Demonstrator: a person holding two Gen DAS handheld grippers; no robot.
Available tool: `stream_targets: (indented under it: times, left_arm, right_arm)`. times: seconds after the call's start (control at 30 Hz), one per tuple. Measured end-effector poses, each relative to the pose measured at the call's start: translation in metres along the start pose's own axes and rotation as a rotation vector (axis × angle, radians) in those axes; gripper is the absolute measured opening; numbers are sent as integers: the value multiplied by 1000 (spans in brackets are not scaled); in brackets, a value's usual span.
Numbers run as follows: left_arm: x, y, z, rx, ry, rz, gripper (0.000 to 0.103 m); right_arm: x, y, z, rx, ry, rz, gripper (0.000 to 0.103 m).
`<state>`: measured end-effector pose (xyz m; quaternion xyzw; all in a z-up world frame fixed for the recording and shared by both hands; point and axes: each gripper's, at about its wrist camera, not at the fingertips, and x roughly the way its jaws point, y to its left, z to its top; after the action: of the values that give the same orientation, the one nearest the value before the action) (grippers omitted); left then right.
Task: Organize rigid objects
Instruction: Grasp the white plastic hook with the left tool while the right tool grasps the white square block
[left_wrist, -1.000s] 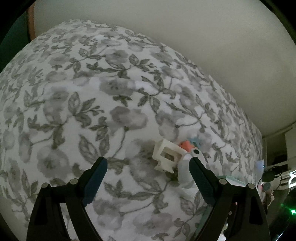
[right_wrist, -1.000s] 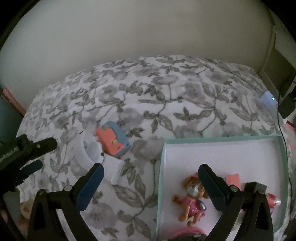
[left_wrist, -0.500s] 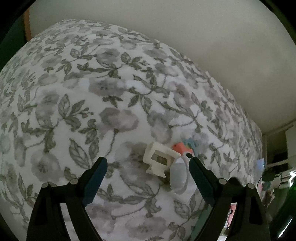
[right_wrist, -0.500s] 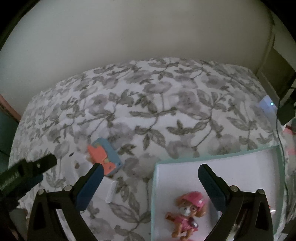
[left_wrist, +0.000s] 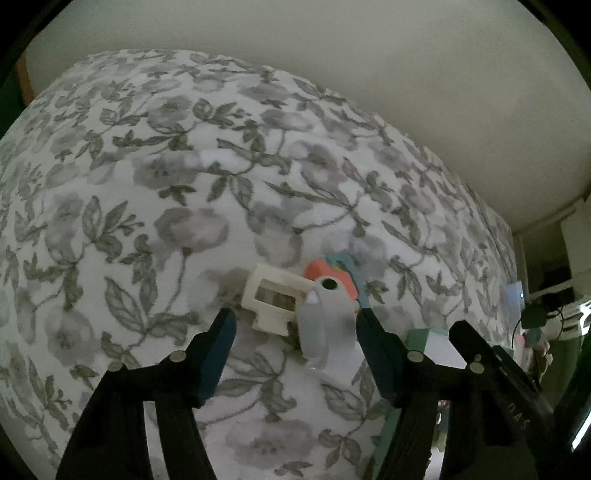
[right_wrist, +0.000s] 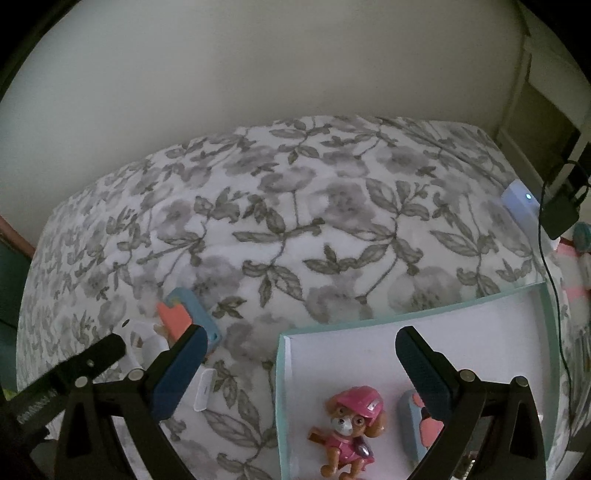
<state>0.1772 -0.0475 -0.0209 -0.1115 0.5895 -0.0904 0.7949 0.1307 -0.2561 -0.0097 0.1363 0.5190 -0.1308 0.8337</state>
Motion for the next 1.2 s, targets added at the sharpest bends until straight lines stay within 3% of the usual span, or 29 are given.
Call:
stream_targets:
  times: [0.1, 0.33, 0.67, 0.9, 1.2]
  left_arm:
    - [3, -4, -1, 12, 13, -9, 61]
    - [7, -13, -4, 46, 20, 0, 53]
    - [10, -14, -6, 55, 32, -13, 19]
    - [6, -2, -4, -2, 24, -23, 19]
    - [-7, 41, 4, -101, -20, 57, 19]
  right_arm:
    - [-1, -1, 0, 0, -3, -4, 103]
    - [0, 2, -1, -12, 1, -8, 103]
    - [1, 11, -3, -34, 4, -4, 103]
    - [2, 20, -6, -49, 6, -3, 103]
    - [7, 50, -17, -125, 25, 48, 102]
